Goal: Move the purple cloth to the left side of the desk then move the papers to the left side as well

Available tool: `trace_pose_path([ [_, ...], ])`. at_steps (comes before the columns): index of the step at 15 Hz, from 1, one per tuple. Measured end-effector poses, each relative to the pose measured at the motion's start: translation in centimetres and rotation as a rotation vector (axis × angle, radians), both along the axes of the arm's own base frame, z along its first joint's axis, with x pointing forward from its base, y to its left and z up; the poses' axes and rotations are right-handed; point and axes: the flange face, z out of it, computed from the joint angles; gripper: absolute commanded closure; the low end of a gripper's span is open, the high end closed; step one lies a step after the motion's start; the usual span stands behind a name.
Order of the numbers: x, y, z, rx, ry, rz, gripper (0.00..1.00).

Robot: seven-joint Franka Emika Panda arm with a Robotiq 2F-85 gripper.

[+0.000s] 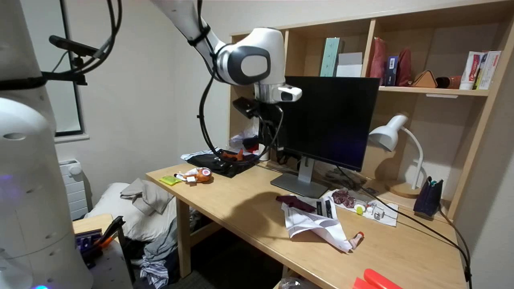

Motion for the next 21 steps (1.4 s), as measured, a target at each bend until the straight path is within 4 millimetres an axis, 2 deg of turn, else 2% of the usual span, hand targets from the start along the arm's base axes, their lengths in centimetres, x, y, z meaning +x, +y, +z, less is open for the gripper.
trace_pose_path([
  [3,4.2,-0.4,-4.9,-0.017,0.013,-0.018,0.00],
  [5,6.1,-0.5,-7.3,-0.020,0.038,-0.029,0.00],
  [7,7.1,-0.5,-8.2,-0.022,0.044,-0.033,0.00],
  [9,7.3,-0.6,-8.1,-0.026,0.042,-0.031,0.00],
  [11,7.3,-0.8,-8.9,-0.064,0.059,-0.024,0.00],
  [13,7.5,-0.7,-11.1,-0.097,0.107,0.006,0.00],
  [17,10.1,0.5,-15.8,-0.145,0.152,0.060,0.00],
  [21,13.0,1.7,-18.5,-0.154,0.148,0.090,0.00],
])
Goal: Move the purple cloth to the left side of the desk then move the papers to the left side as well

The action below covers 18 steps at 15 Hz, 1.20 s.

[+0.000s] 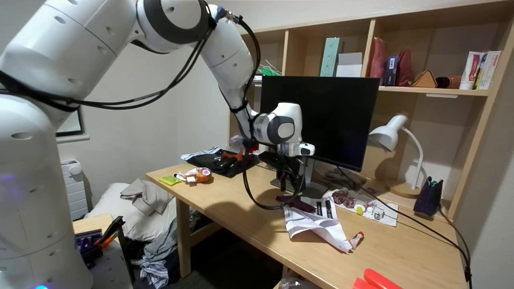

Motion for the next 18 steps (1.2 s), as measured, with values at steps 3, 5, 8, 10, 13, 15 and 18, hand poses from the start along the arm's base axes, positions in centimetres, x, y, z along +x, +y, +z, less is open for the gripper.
trace_pose_path([
  [3,1.4,0.3,-0.9,-0.003,-0.003,0.007,0.00],
  [5,2.1,0.3,-1.2,-0.006,-0.008,0.010,0.00],
  [8,2.7,0.3,-1.3,-0.009,-0.002,0.029,0.00],
  [10,2.9,0.4,-1.4,-0.010,0.023,0.043,0.00],
  [13,3.0,0.6,-1.6,-0.010,0.067,0.061,0.00],
  [15,3.1,0.6,-1.6,-0.011,0.082,0.062,0.27],
  [18,3.1,0.4,-1.5,-0.014,0.098,0.059,0.06],
])
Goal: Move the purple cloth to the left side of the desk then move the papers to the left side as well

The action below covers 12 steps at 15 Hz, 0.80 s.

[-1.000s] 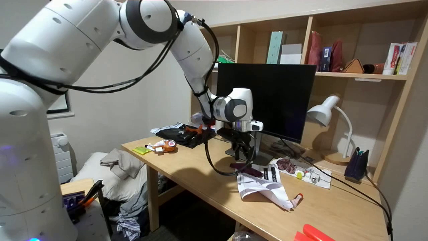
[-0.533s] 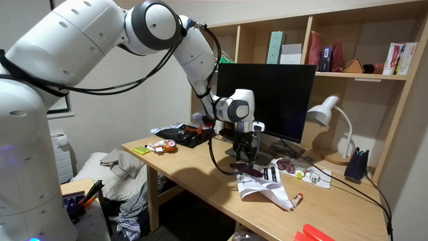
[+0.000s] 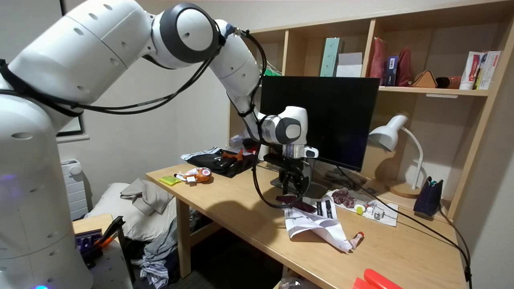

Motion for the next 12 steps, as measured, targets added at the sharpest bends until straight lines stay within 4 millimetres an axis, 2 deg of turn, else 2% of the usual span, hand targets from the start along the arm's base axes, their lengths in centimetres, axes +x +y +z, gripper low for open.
trace_pose_path([
  [2,0.0,-0.2,0.1,-0.004,0.002,-0.003,0.00],
  [7,0.1,-0.3,0.2,-0.002,-0.002,-0.012,0.00],
  [9,-0.5,-1.5,-0.8,-0.010,0.000,-0.030,0.00],
  [12,-1.4,-2.9,-3.3,-0.021,0.034,-0.064,0.00],
])
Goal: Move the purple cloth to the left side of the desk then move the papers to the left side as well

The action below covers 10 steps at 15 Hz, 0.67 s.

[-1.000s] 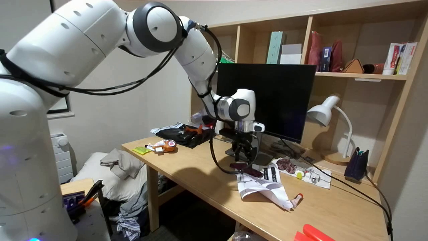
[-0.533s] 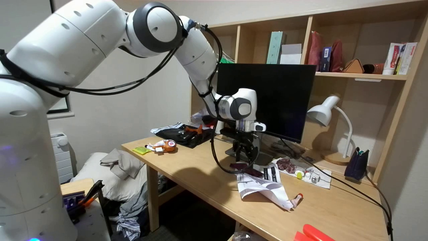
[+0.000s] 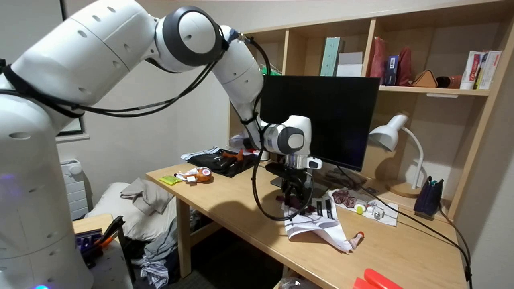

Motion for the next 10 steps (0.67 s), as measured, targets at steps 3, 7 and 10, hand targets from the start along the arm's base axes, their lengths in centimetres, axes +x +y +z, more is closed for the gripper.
trace_pose_path([
  [3,0.2,0.7,-1.5,0.007,-0.001,-0.020,0.00],
  [7,1.3,2.7,-0.7,0.027,-0.031,-0.021,0.00],
  [10,1.4,3.2,-0.3,0.022,-0.040,-0.038,0.00],
])
